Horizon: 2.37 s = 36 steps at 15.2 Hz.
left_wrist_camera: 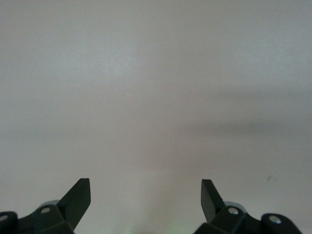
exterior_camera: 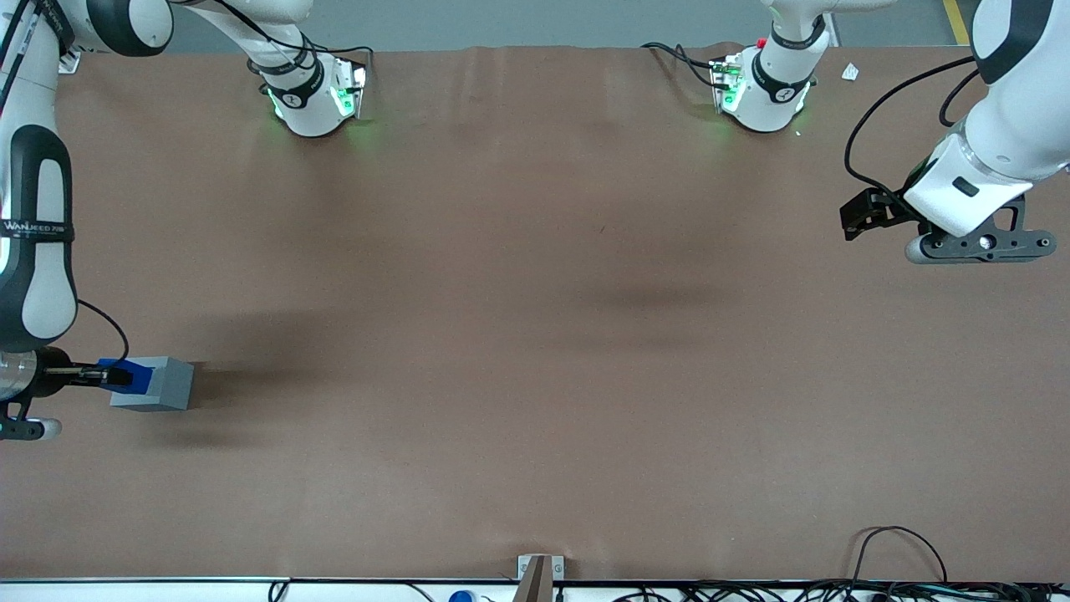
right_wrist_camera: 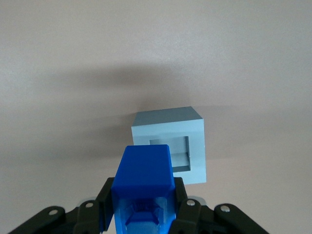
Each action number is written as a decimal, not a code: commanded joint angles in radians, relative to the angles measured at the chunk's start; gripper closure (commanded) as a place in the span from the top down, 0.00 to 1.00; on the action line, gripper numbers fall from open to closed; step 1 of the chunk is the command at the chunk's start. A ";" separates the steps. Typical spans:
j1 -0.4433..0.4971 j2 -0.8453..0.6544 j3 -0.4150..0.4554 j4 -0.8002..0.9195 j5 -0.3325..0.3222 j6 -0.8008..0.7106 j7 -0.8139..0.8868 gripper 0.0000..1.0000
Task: Insert blue part into gray base with right arm
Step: 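Lower and press the blue block into the gray base's socket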
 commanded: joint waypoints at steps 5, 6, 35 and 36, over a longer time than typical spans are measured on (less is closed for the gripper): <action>-0.029 0.056 0.014 0.053 -0.004 -0.002 -0.032 0.00; -0.036 0.057 0.014 0.051 -0.003 -0.002 -0.036 0.00; -0.058 0.085 0.014 0.041 -0.007 0.025 -0.089 0.00; -0.056 0.085 0.014 0.041 -0.007 0.025 -0.088 0.00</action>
